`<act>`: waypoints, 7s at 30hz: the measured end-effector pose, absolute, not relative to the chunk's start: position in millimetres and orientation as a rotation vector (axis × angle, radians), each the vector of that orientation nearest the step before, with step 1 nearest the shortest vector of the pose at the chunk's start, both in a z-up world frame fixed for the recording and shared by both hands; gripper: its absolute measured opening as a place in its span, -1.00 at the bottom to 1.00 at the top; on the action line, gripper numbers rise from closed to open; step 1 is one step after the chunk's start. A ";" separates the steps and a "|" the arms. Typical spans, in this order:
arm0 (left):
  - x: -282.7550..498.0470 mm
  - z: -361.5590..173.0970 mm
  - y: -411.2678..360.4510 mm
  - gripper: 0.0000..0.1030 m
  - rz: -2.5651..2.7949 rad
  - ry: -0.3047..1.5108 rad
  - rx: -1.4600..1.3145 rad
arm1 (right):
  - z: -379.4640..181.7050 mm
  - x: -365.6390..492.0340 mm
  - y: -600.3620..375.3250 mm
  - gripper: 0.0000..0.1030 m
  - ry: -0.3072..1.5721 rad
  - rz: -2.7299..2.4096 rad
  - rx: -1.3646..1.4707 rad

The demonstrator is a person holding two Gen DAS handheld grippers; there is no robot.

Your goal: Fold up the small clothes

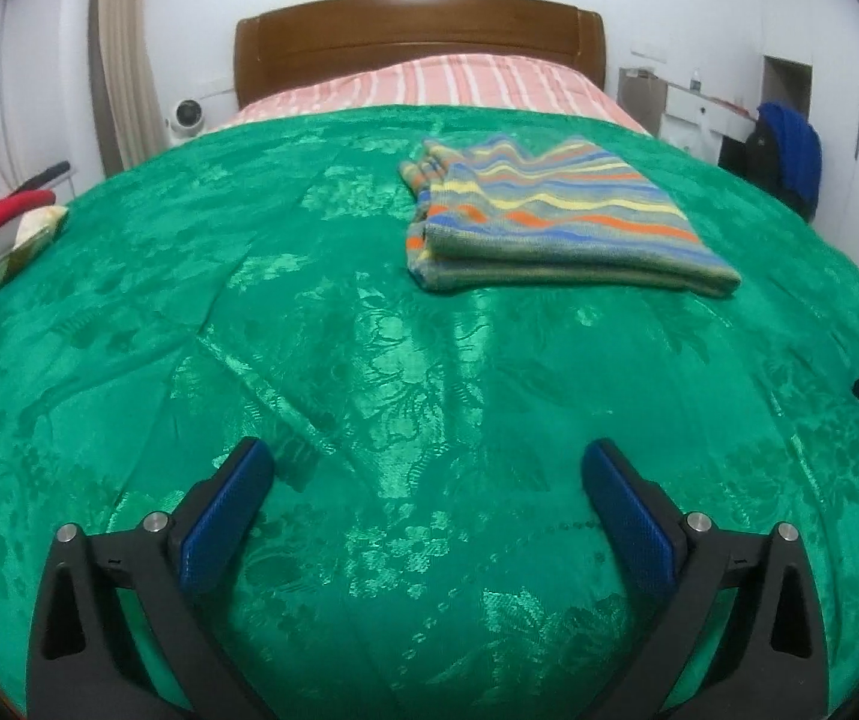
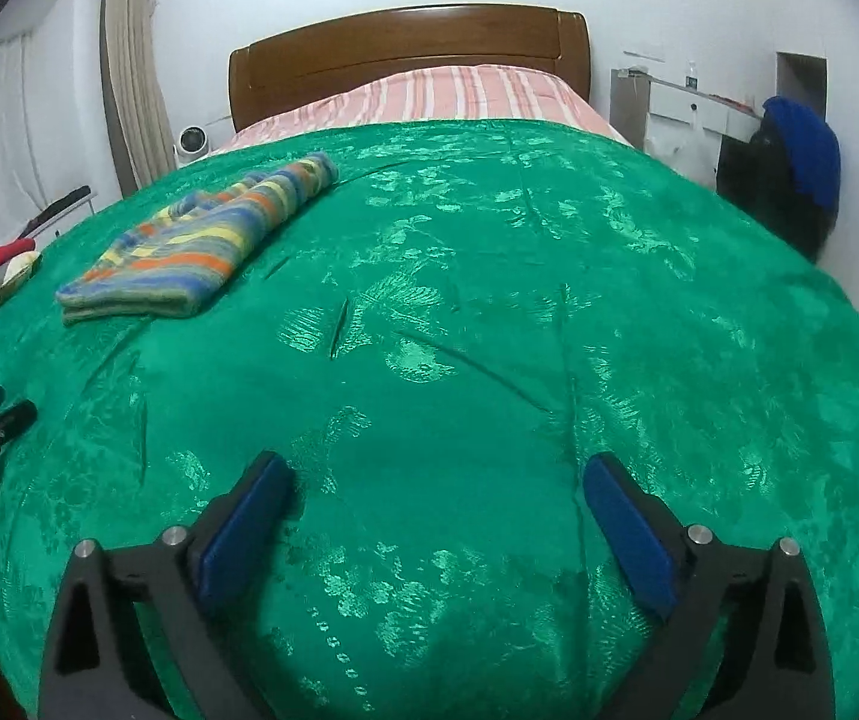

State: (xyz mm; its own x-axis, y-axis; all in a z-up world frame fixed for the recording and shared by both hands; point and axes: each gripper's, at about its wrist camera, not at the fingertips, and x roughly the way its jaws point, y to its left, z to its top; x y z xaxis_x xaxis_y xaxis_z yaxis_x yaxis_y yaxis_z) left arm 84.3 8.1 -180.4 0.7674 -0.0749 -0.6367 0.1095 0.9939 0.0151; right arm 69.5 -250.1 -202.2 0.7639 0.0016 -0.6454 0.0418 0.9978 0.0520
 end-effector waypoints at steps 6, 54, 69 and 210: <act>83.2 -179.9 7.9 0.99 -0.098 0.686 0.054 | -203.4 68.2 -250.7 0.91 0.696 -0.016 0.071; 118.9 -135.3 31.9 0.96 -0.242 0.874 -0.108 | -201.3 79.1 -242.8 0.96 0.796 -0.033 0.035; 356.6 -153.0 35.7 0.97 -0.345 1.103 -0.380 | -169.1 270.7 -221.7 0.81 0.837 0.439 0.579; 36.5 -22.8 -30.5 0.99 0.052 0.733 0.123 | -40.4 42.5 -122.0 0.99 0.764 0.025 -0.093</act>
